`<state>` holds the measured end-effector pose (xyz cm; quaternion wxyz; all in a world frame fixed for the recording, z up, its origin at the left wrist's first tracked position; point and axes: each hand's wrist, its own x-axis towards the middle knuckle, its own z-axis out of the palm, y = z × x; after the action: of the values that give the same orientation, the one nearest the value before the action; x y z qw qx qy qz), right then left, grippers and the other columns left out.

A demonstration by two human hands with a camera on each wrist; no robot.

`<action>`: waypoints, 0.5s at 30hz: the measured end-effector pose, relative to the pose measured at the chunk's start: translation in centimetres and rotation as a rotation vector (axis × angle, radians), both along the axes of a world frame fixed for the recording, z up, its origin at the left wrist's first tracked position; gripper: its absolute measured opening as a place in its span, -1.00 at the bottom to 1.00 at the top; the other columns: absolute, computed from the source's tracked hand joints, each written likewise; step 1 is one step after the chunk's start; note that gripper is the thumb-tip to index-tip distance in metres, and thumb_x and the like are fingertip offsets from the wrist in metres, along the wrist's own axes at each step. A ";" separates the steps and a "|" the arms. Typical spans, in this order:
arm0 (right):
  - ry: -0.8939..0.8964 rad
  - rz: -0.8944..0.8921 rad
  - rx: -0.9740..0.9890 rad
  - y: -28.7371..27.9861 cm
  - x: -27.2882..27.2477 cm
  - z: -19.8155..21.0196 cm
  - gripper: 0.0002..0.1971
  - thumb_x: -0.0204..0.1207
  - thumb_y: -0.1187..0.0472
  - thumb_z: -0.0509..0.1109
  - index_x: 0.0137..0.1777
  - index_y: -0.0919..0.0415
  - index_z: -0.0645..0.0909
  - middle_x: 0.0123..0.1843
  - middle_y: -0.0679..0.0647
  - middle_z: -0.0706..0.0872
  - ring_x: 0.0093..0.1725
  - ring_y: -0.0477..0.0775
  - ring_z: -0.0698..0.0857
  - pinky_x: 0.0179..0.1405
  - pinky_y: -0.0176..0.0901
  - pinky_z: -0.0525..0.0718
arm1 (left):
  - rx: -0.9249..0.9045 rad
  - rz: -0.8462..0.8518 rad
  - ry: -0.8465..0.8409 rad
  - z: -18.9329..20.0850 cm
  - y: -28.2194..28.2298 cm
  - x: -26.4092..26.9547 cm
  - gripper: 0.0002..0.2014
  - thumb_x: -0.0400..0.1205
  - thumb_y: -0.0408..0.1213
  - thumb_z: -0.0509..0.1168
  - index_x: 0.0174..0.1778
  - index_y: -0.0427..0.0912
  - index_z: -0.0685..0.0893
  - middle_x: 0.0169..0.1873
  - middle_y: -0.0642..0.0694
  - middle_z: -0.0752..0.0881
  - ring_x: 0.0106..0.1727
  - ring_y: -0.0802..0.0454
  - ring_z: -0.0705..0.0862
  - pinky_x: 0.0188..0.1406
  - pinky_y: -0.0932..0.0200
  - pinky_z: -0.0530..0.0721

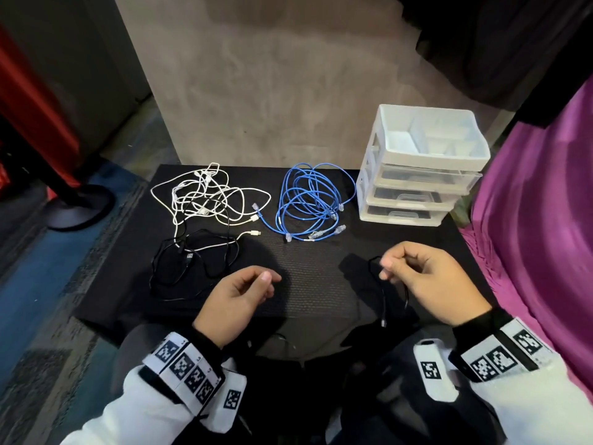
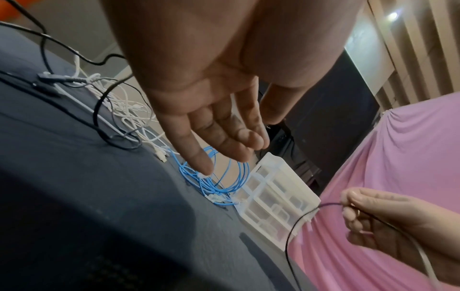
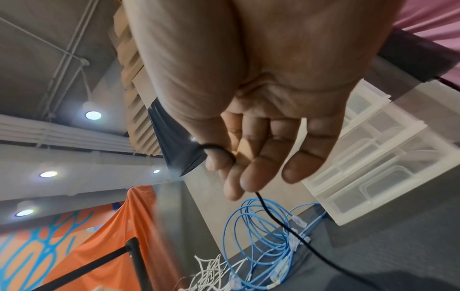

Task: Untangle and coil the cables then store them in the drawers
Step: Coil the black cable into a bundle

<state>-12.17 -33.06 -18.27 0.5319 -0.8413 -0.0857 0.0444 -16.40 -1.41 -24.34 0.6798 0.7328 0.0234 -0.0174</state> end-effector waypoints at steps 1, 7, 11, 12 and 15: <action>0.013 0.012 0.023 0.2 -0.3 -0.1 -0.87 0.69 0.39 0.40 -0.01 0.17 0.71 -0.26 0.22 0.80 -0.30 -0.02 0.73 -0.08 -0.19 0.67 | 0.033 -0.017 -0.021 -0.2 -0.4 0.1 -0.80 0.65 -0.08 0.32 -0.02 0.02 0.85 -0.22 -0.05 0.78 -0.09 0.08 0.72 0.21 -0.13 0.68; 0.080 0.213 0.194 1.9 -2.1 1.3 -0.81 0.76 0.38 0.28 0.24 0.21 0.66 -0.21 0.22 0.73 -0.48 0.16 0.63 -0.35 -0.11 0.66 | 0.329 -0.176 -0.347 0.6 -4.4 0.6 -0.48 0.64 0.00 0.34 0.56 0.07 0.55 0.56 0.07 0.50 0.66 0.12 0.39 0.67 0.15 0.29; -0.043 0.177 0.250 2.5 -2.0 3.1 -0.81 0.75 0.37 0.27 0.24 0.21 0.68 -0.19 0.22 0.74 -0.50 0.13 0.50 -0.47 -0.03 0.54 | 0.251 -0.271 -0.248 1.6 -6.6 1.0 -0.80 0.71 -0.03 0.27 0.15 0.06 0.73 0.09 0.10 0.78 0.24 0.19 0.68 0.44 0.03 0.55; -0.074 0.127 0.255 2.3 -1.6 3.4 -0.81 0.75 0.38 0.27 0.23 0.22 0.68 -0.19 0.20 0.75 -0.49 0.11 0.49 -0.50 -0.01 0.50 | 0.190 -0.287 -0.206 1.7 -6.7 1.2 -0.83 0.74 -0.09 0.26 0.00 -0.03 0.73 -0.12 0.01 0.79 0.00 0.08 0.72 0.24 -0.02 0.63; -0.115 -0.033 0.217 1.3 -0.6 3.4 -0.83 0.75 0.40 0.29 0.16 0.21 0.69 -0.19 0.21 0.76 -0.46 0.07 0.51 -0.52 -0.05 0.46 | 0.081 -0.257 -0.117 1.8 -5.5 1.5 -0.74 0.78 -0.14 0.25 -0.12 -0.19 0.72 -0.37 -0.16 0.71 -0.27 0.06 0.64 -0.06 0.14 0.58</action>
<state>-12.82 -31.77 -14.92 0.6148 -0.7812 -0.1064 -0.0222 -14.93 -6.94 -22.49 0.6420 0.7564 -0.1096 -0.0605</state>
